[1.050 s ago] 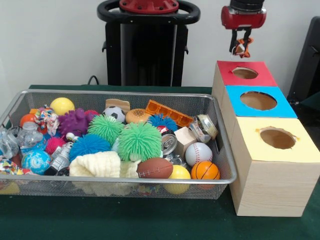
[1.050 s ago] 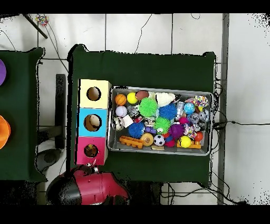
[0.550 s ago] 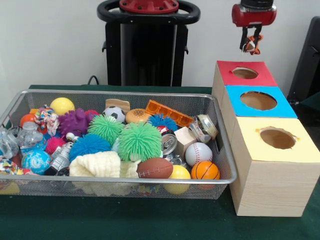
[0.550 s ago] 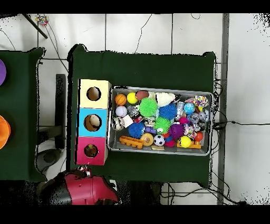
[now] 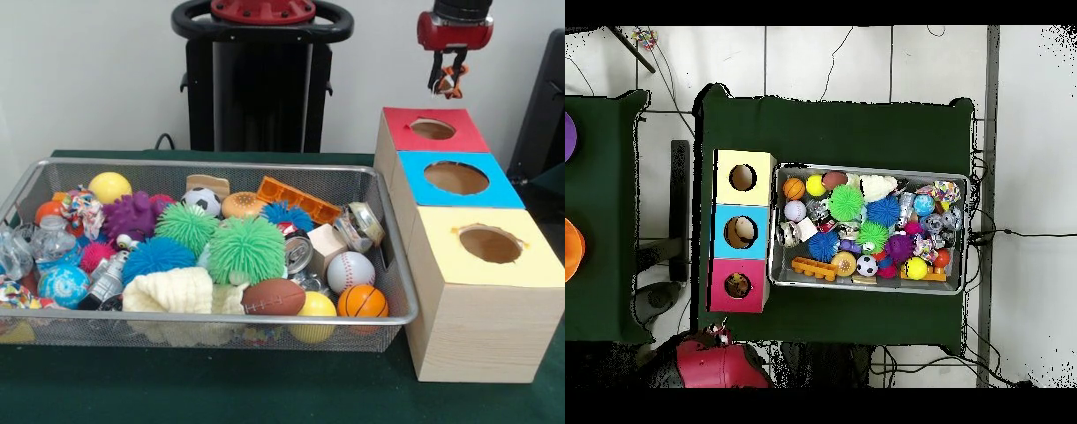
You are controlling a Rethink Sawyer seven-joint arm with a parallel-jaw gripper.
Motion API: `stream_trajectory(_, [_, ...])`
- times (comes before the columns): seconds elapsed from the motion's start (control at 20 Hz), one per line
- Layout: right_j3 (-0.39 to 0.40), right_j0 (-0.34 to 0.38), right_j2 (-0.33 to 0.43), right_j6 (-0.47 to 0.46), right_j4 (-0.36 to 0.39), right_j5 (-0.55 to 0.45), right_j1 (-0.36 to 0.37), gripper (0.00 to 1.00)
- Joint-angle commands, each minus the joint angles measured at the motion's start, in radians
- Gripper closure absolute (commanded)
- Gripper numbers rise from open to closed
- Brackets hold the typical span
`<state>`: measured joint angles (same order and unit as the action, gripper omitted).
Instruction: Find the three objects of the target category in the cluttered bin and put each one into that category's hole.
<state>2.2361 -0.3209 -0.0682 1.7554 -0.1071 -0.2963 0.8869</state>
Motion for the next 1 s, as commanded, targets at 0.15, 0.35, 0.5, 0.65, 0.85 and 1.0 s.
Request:
stream_trajectory(0.15, [-0.115,-0.036,-0.080,0.287,-0.078,0.127,-0.063,1.00])
stream_trajectory(0.35, [-0.126,-0.053,-0.100,0.296,-0.086,0.187,-0.090,1.00])
stream_trajectory(0.5, [-0.146,-0.082,-0.131,0.298,-0.096,0.210,-0.109,1.00])
stream_trajectory(0.65, [-0.146,-0.086,-0.135,0.293,-0.112,0.223,-0.114,1.00])
stream_trajectory(0.85, [-0.142,-0.073,-0.118,0.287,-0.128,0.223,-0.107,1.00])
stream_trajectory(1.0, [-0.151,-0.072,-0.121,0.276,-0.133,0.195,-0.102,1.00])
